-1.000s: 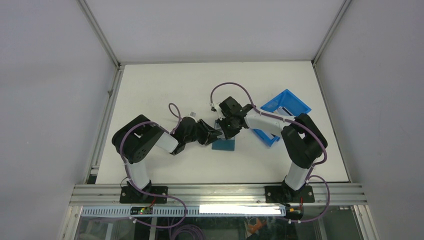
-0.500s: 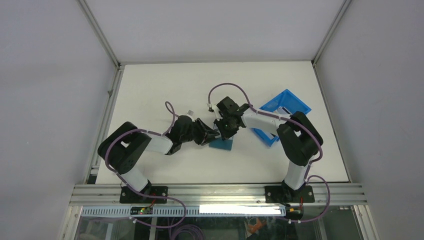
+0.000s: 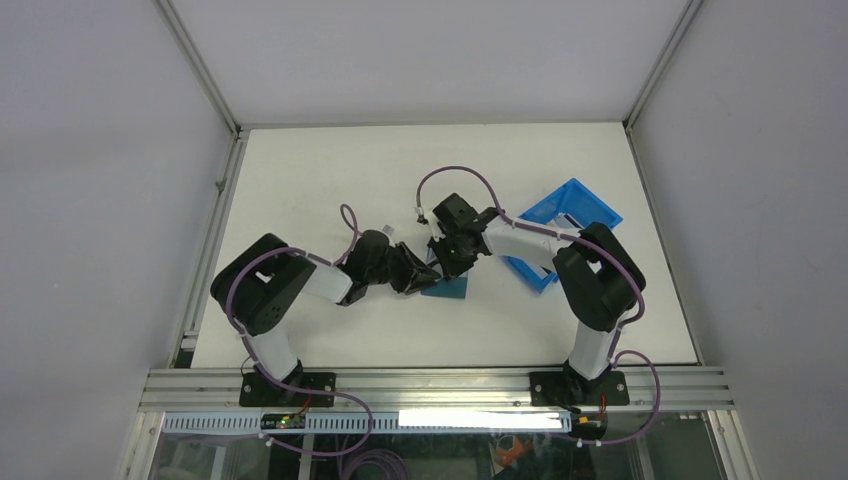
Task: Put the credit cards into the card holder
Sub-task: Insert the credit card into the card holder.
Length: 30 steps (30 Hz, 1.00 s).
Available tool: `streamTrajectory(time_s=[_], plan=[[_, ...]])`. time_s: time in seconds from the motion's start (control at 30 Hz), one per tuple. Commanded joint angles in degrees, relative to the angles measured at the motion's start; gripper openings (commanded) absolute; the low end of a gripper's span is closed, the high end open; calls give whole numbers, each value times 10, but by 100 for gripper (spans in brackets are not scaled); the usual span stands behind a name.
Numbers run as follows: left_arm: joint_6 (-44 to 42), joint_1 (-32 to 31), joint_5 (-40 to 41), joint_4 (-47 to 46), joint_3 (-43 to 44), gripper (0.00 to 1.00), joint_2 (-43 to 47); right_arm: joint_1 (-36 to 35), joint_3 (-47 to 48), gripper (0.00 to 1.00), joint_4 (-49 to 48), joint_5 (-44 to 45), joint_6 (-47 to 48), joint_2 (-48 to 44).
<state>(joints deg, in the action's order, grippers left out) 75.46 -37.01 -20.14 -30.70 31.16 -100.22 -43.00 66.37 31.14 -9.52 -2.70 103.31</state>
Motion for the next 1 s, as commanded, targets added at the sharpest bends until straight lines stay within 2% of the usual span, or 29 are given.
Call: streamTrajectory(time_s=[0.0, 0.17, 0.33, 0.67, 0.83, 0.97], plan=[[7, 10, -9, -3, 20, 29, -9, -1, 11, 8, -15, 11, 3, -32], [8, 19, -14, -1, 23, 25, -10, 5, 11, 8, -18, 13, 11, -38], [25, 34, -25, -42, 13, 21, -22, 8, 14, 8, -16, 5, 17, -37], [44, 38, -33, -33, 11, 23, -29, 62, 3, 8, -12, -44, 23, -100], [65, 38, -31, -65, 13, 20, -50, 100, 5, 8, 9, -96, 68, -124], [71, 40, -35, -88, 15, 10, -66, 109, 25, 9, 59, -133, 144, -120]])
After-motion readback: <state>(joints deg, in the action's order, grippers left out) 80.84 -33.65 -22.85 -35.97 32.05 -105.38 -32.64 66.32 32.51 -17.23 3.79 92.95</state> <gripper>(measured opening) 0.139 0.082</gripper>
